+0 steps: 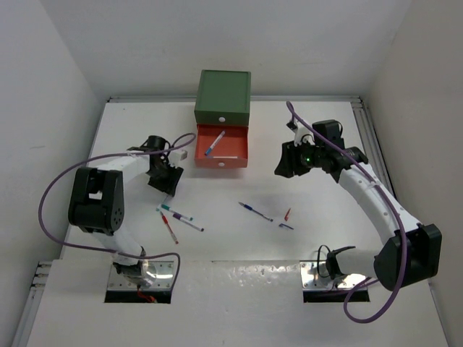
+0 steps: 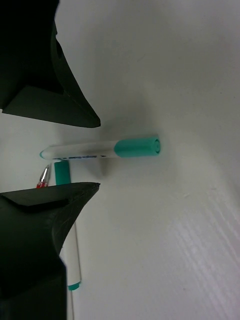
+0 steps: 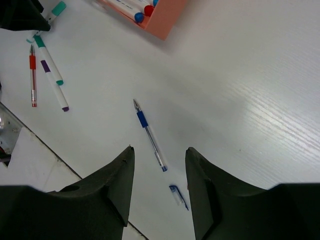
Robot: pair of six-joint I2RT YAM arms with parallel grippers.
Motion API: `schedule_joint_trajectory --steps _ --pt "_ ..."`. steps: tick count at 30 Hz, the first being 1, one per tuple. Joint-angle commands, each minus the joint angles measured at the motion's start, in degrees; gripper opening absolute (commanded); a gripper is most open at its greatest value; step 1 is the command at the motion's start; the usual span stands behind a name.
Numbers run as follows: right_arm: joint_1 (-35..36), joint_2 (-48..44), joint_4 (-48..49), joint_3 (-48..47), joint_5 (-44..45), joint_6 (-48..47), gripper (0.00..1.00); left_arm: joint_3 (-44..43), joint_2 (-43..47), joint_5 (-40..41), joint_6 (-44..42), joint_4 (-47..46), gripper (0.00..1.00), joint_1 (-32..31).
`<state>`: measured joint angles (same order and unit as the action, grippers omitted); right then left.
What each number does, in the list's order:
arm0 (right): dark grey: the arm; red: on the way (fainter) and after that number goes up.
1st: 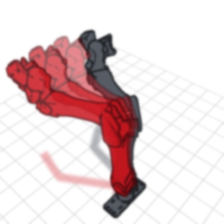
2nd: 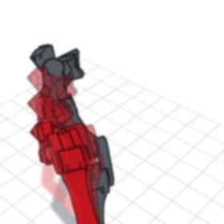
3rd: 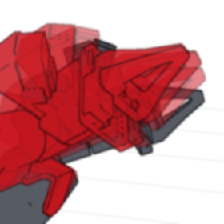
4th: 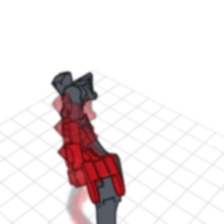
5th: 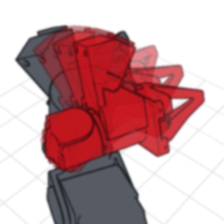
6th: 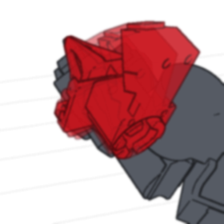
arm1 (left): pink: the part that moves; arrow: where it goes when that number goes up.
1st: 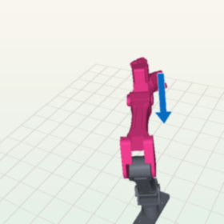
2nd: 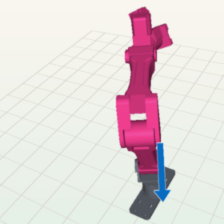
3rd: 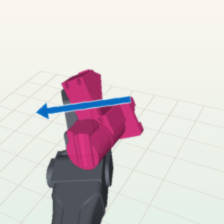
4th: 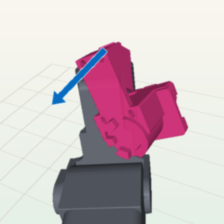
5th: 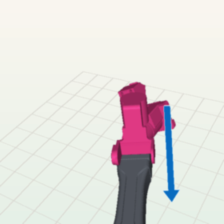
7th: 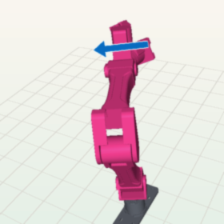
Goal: Sort the stationery into containers
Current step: Pick up the pen from the center of the board.
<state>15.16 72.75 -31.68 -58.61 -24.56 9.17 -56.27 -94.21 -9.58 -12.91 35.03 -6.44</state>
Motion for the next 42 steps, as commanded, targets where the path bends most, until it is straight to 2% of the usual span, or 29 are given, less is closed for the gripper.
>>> schedule_joint_trajectory --steps 1,4,6,10,13,14,15,19,21,24,25,27,28,29,31,33,35,36,39,42 --pt "-0.13 -0.33 0.48 -1.07 0.21 -0.99 0.45 -2.35 -2.46 0.44 1.22 -3.64 0.53 -0.33" --pt "-0.22 -0.07 0.57 -1.07 0.12 -1.00 0.45 -2.97 -4.92 0.71 1.39 -4.17 0.47 -0.24" --pt "-0.48 -0.07 0.83 -0.89 -0.23 -1.00 0.45 -3.49 -6.50 1.23 1.74 -4.35 0.38 -0.07" --pt "-0.57 -0.06 1.18 -1.16 -1.54 -0.91 0.46 -3.93 -8.18 1.67 3.32 -4.18 0.28 0.19" --pt "-0.65 -0.33 2.41 -2.47 -2.95 -0.12 0.60 -3.06 -8.00 1.59 4.99 -4.61 0.19 1.25" --pt "-0.66 -0.24 3.11 -2.91 -3.30 0.14 0.70 -2.79 -7.65 1.76 5.34 -4.79 0.16 1.51" --pt "-0.48 -0.15 3.29 -3.52 -4.18 0.50 0.73 -2.27 -7.39 1.76 5.52 -5.31 0.12 2.21" --pt "-0.04 0.99 3.29 -6.86 -7.61 1.64 0.74 -1.38 -2.05 -0.34 6.14 -5.76 0.01 5.20" --pt "0.57 0.99 4.43 -7.13 -8.66 2.86 0.74 -1.82 1.47 -3.23 6.49 -6.72 0.00 8.96" --pt "2.15 0.90 7.94 -6.78 -10.42 5.76 0.74 -2.97 10.78 -12.19 8.59 -10.58 0.00 14.95" --pt "2.68 1.08 9.95 -6.87 -11.29 6.64 0.73 -3.23 15.33 -18.48 10.95 -11.81 0.00 16.53" --pt "5.05 1.95 12.68 -6.87 -12.09 10.07 0.72 -3.14 19.23 -24.84 15.34 -16.90 0.00 19.00" --pt "5.93 2.39 15.57 -7.57 -12.44 11.04 0.72 -3.06 22.29 -30.87 20.24 -18.75 0.00 19.35" --pt "7.94 3.87 17.08 -8.09 -12.97 13.40 0.72 -2.79 23.80 -33.80 22.73 -22.68 0.00 19.36" --pt "9.79 6.16 21.46 -11.07 -13.41 16.22 0.72 -2.01 27.31 -39.08 33.00 -28.14 0.00 18.66" --pt "12.43 10.38 24.37 -14.06 -14.20 21.05 0.72 -0.08 29.34 -41.99 43.42 -39.28 0.00 16.99" --pt "14.97 14.85 28.07 -19.24 -14.73 24.47 0.72 0.81 31.54 -42.62 48.48 -46.67 0.00 14.89" --pt "15.77 16.27 28.69 -23.09 -14.64 25.01 0.72 1.33 31.90 -43.23 52.68 -48.98 0.00 14.35" --pt "18.67 21.27 29.48 -29.61 -14.90 25.90 0.72 0.55 31.82 -44.29 57.88 -52.77 0.00 12.77" --pt "20.43 24.09 30.36 -32.52 -14.73 25.81 0.72 0.20 32.07 -44.30 59.75 -53.83 0.00 11.36"
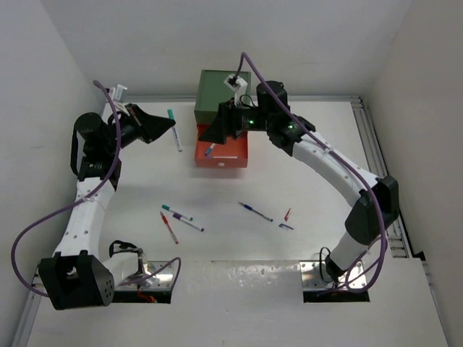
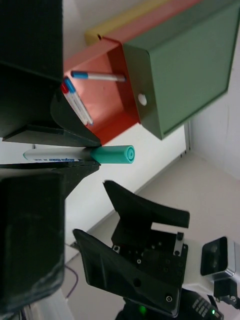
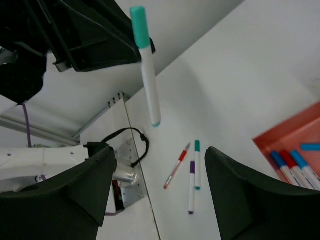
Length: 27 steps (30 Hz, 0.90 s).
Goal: Sort the stationery into containers
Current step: Pick up the pen from the center of the board, then place the pen in the drawer.
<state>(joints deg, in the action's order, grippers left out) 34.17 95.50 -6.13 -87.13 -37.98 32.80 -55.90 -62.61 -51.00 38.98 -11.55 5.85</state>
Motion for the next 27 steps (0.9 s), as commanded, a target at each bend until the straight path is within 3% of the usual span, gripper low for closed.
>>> schedule_joint_trajectory --steps 1,14,17,20,21,22,23,24,27 --pt "2.12 1.96 4.99 -4.27 -1.14 2.79 0.71 -0.18 0.56 -2.70 8.12 -7.34 0.00 -1.71" --pt "5.82 8.47 8.06 -9.80 0.01 3.33 0.66 1.32 1.53 -0.59 11.82 -10.77 0.00 -5.23" --pt "5.99 9.09 9.03 -10.16 0.36 4.20 0.56 1.84 1.61 -0.32 11.73 -9.89 0.00 -7.16" --pt "6.17 9.00 9.30 -10.34 0.18 2.72 0.17 2.64 1.53 -0.24 11.03 -8.67 0.00 -7.25" --pt "5.91 8.82 8.77 -10.34 0.18 2.71 0.17 2.38 1.44 -0.15 10.51 -7.97 0.06 -7.08" --pt "5.82 8.56 7.98 -10.34 0.18 0.62 0.05 1.94 1.26 -0.32 8.93 -6.83 0.20 -6.99" --pt "5.47 7.78 6.32 -10.25 0.18 -0.79 0.01 -0.07 0.57 -0.93 7.27 -2.73 0.40 -6.47" --pt "5.12 7.42 4.04 -10.16 0.18 -4.20 0.00 -1.74 0.04 -0.94 4.99 0.97 0.50 -6.11" --pt "2.75 5.49 -3.43 -9.99 -0.08 -11.67 0.00 -10.42 -2.69 -0.23 -7.66 17.19 0.65 -2.18"
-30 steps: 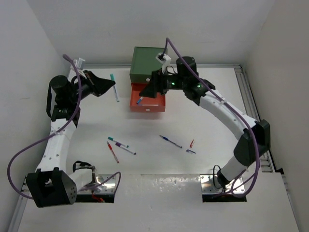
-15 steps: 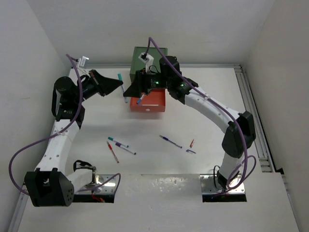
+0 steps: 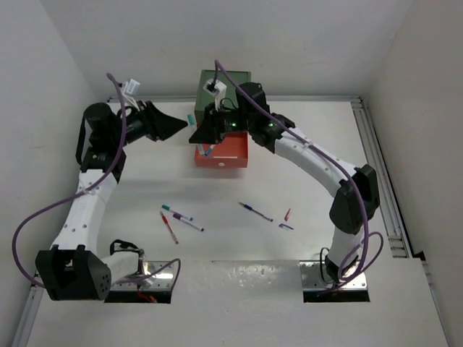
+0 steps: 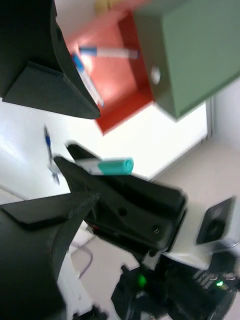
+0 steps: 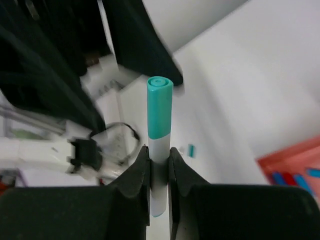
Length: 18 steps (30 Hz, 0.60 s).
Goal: Sort the stationery into containers
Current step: Place the pen in the drawer.
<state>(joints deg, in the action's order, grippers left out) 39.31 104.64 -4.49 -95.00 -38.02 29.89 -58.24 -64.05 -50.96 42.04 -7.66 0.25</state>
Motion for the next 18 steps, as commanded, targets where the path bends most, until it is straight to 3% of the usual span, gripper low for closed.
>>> schedule_joint_trajectory --steps 1,7,11,14,18 --pt "-3.00 -4.18 -7.61 -2.64 -0.04 -15.67 0.00 -9.77 -2.47 -0.63 -15.71 15.98 0.67 4.57" --pt "-5.56 -1.81 -34.57 -9.84 7.78 -49.80 0.00 -21.38 -9.23 -2.90 -38.68 36.12 0.71 8.80" --pt "-6.17 1.96 -40.68 -11.26 13.83 -67.46 0.00 -21.48 -12.58 -10.91 -48.35 41.75 0.71 11.08" --pt "-6.17 4.59 -39.89 -11.26 15.25 -72.93 0.00 -19.11 -13.73 -13.38 -50.47 41.94 0.71 11.44" --pt "-4.77 10.48 -42.78 -18.36 16.92 -76.73 0.00 -17.79 -13.73 -11.20 -53.29 43.60 0.71 11.88"
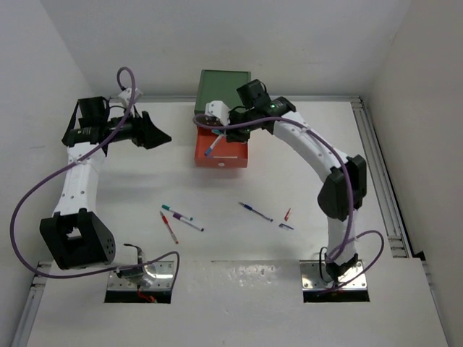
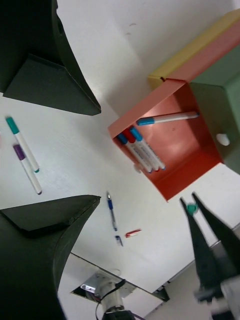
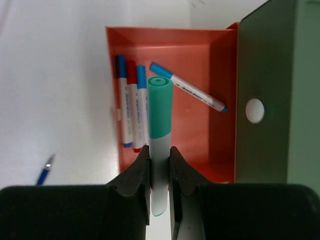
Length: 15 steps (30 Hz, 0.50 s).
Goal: Sort the stationery into containers
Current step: Place the pen in the drawer.
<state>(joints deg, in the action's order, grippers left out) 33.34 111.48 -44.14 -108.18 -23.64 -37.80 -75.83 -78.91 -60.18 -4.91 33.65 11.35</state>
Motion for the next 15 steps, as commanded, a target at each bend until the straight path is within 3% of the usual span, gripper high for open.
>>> schedule_joint_trajectory --steps 1,9,15 --pt "1.46 4.79 -3.67 -6.50 2.98 -10.61 0.00 -0.19 1.22 -1.35 -6.87 2.82 0.71 0.86" --pt "2.25 11.56 -2.53 -8.98 6.94 -15.90 0.06 1.74 3.50 5.08 -14.77 9.49 0.69 0.86" --pt "2.69 12.09 -2.97 -7.49 7.55 -17.48 0.26 4.46 3.86 7.62 -22.24 13.89 0.70 0.86"
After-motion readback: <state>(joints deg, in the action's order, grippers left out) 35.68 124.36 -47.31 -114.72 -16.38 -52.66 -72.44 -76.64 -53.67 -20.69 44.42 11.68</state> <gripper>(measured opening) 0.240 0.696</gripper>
